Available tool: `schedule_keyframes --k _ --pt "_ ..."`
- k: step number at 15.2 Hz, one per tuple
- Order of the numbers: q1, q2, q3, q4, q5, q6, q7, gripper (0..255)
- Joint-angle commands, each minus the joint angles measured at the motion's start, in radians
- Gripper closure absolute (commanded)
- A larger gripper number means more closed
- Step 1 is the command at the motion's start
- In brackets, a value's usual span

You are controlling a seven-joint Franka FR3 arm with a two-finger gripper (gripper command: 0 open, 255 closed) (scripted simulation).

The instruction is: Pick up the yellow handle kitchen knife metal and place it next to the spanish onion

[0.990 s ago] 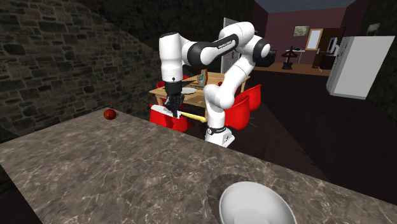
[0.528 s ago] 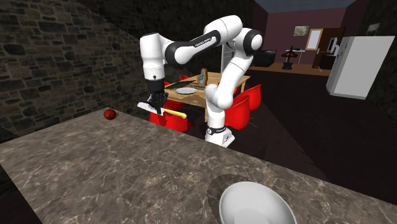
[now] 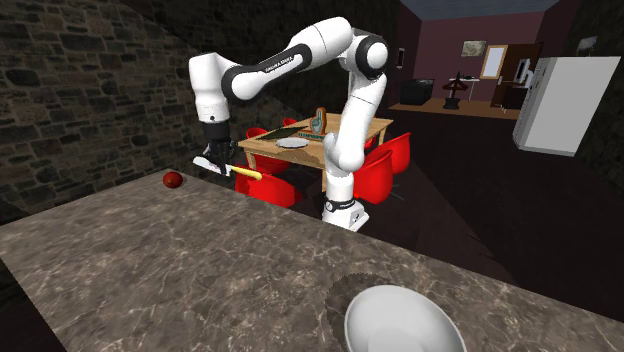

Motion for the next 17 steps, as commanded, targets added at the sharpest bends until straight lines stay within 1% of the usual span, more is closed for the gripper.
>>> schedule_keyframes --k 1,6,10,13,14,17 --pt "-0.015 0.072 -0.015 0.064 -0.015 0.008 -0.021 255" --pt "-0.05 0.236 -0.054 0.229 -0.04 0.007 -0.081 255" --pt "-0.074 0.37 -0.081 0.383 -0.051 -0.011 -0.127 255" --pt "-0.091 0.475 -0.097 0.513 -0.054 -0.035 -0.16 255" --pt "-0.101 0.536 -0.105 0.593 -0.054 -0.053 -0.179 255" --pt "-0.101 0.544 -0.105 0.562 -0.055 -0.015 -0.178 255"
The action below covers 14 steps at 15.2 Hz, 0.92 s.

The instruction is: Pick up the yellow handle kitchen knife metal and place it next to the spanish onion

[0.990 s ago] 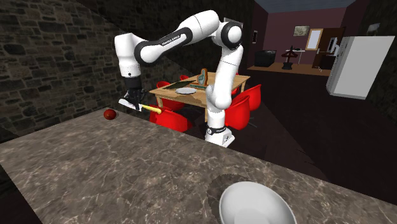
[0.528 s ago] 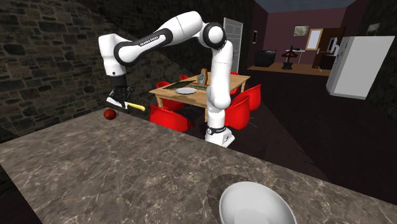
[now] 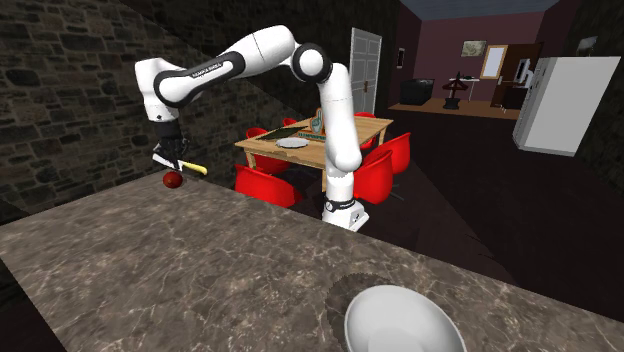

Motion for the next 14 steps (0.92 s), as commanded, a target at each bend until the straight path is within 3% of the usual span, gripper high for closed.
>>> schedule_keyframes --k 1,14 --pt "-0.002 0.013 -0.001 -0.009 0.0 0.023 -0.003 255" --pt "-0.002 0.069 -0.002 -0.114 -0.004 0.183 0.003 255"
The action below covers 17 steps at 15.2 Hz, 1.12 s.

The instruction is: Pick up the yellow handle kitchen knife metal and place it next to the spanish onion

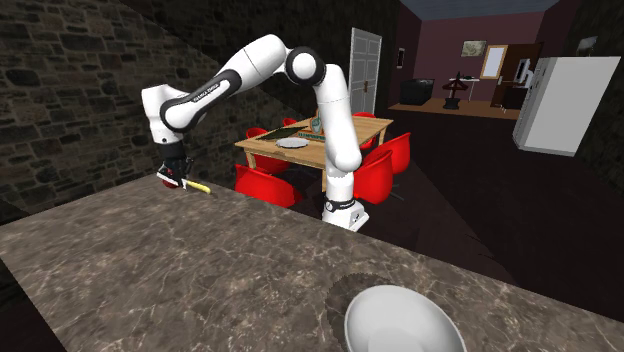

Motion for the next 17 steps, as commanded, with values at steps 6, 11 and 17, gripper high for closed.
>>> schedule_keyframes --k 6,11,17 --pt "0.001 0.039 0.0 -0.044 -0.003 0.084 0.004 255" --pt "0.001 0.052 -0.001 -0.054 -0.003 0.106 0.005 255" --pt "0.001 0.052 -0.001 -0.054 -0.003 0.106 0.005 0"
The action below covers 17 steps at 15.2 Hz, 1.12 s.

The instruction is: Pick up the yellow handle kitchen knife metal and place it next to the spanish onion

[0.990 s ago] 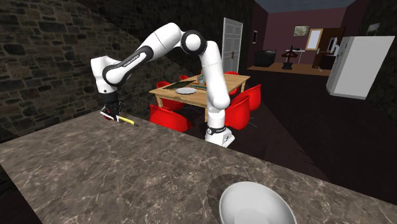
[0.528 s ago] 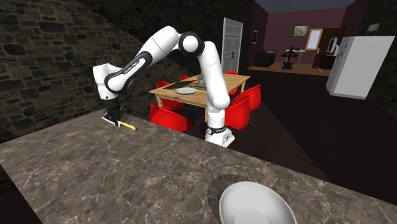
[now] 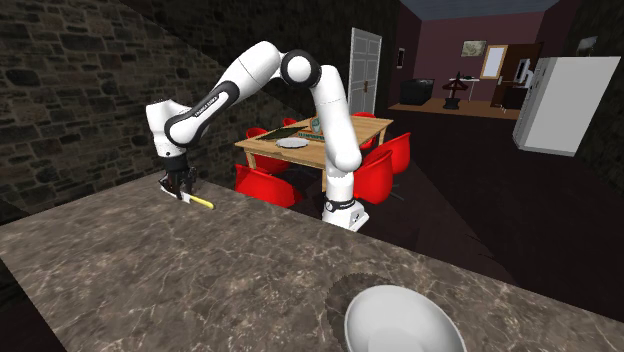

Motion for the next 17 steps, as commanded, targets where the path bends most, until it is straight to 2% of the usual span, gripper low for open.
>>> schedule_keyframes --k 1,5,9,17 --pt "0.0 0.0 0.0 0.0 0.0 0.0 0.0 0" --pt "0.0 0.0 0.0 0.0 0.0 0.0 0.0 0" --pt "0.001 -0.056 0.002 0.058 0.003 -0.113 -0.002 0" --pt "0.001 -0.056 0.002 0.058 0.003 -0.113 -0.002 0"
